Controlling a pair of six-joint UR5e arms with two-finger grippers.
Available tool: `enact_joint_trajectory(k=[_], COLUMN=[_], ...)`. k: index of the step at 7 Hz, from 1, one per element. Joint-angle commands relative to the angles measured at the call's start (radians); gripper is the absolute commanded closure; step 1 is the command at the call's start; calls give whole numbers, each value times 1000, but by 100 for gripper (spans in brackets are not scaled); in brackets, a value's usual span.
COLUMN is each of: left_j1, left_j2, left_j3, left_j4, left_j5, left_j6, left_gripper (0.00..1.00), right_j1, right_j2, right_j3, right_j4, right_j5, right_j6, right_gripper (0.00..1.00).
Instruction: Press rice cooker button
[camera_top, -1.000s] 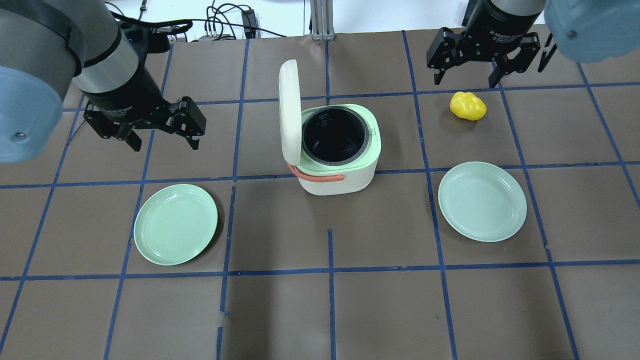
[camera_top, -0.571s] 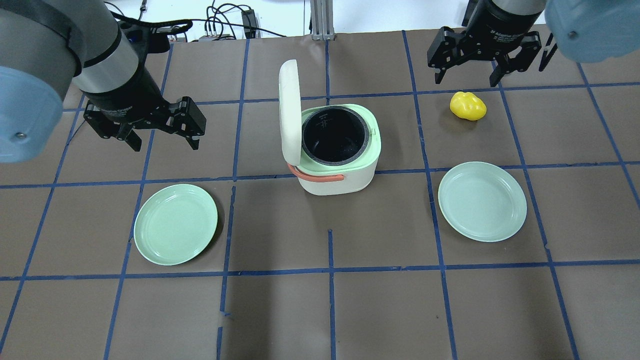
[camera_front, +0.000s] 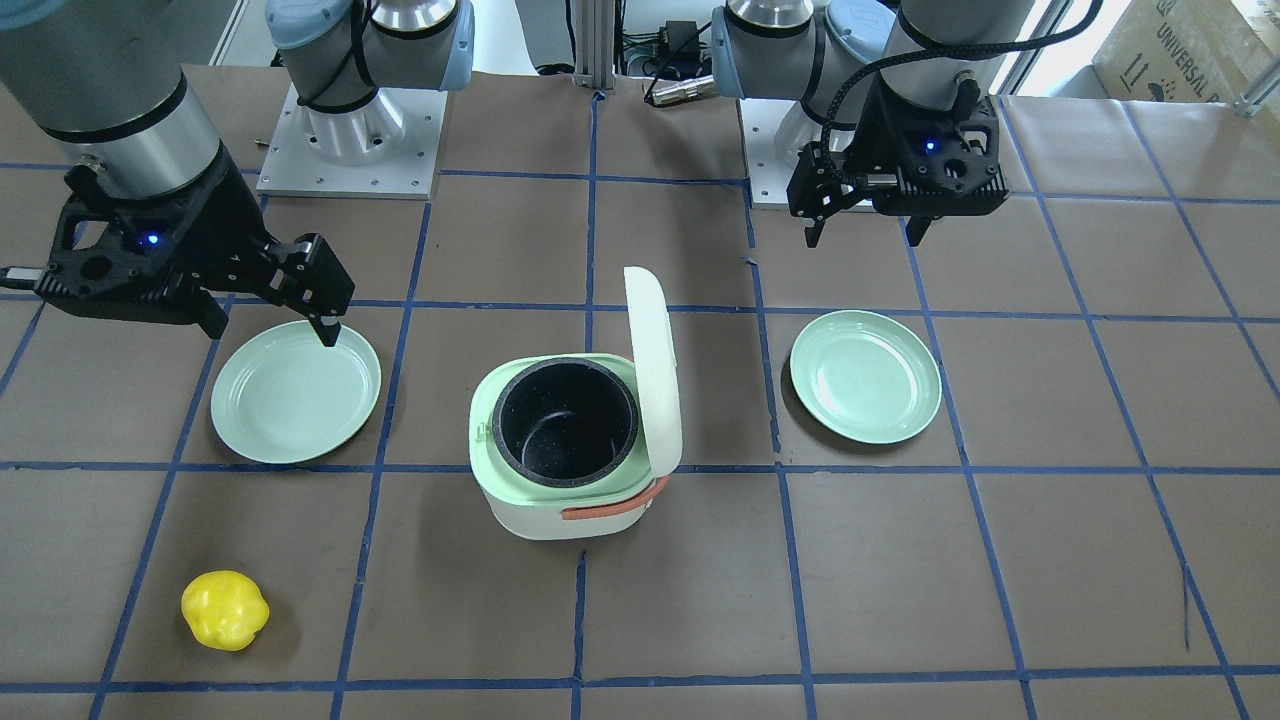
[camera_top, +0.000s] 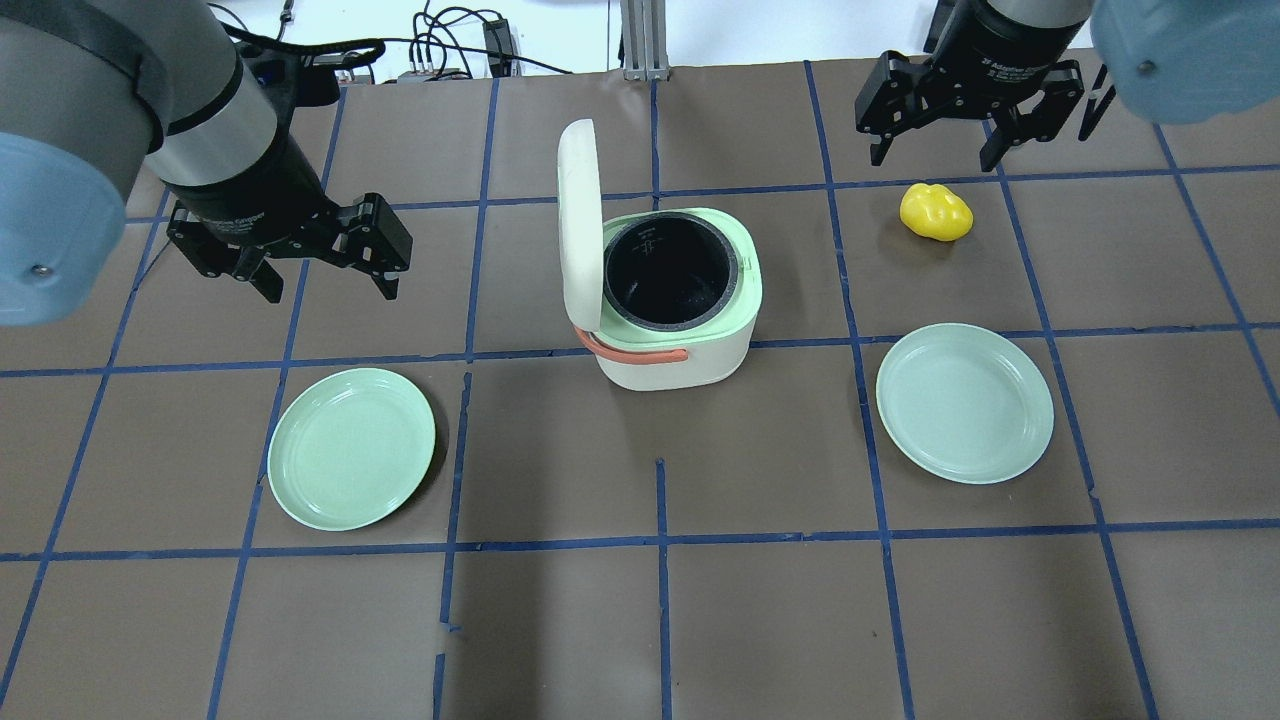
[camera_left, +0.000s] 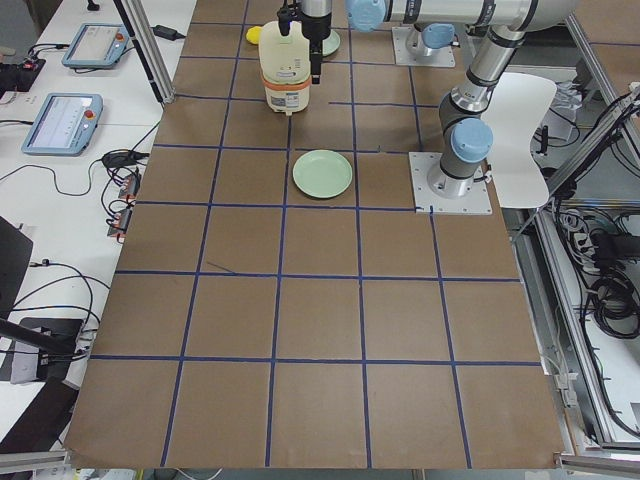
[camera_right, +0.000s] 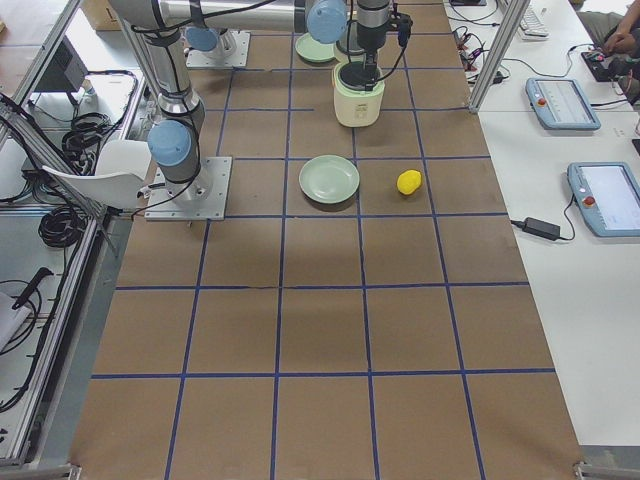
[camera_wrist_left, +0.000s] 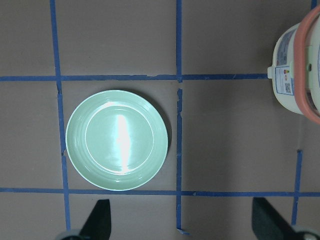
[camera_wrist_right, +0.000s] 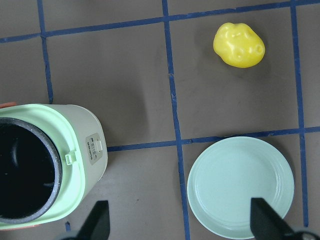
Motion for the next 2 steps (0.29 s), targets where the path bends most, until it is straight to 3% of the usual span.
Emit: enact_joint_trajectory(k=[1, 2], left_j1=[0, 0], left_j2=[0, 0], left_j3=[0, 0], left_j4=[0, 0], left_j5=[0, 0], left_j6=[0, 0], left_gripper=[0, 0], right_j1=[0, 0], right_j2=[2, 2], right_j3=[-1, -3], right_j4=[0, 0], right_j5=[0, 0], right_j6=[0, 0], right_gripper=[0, 0])
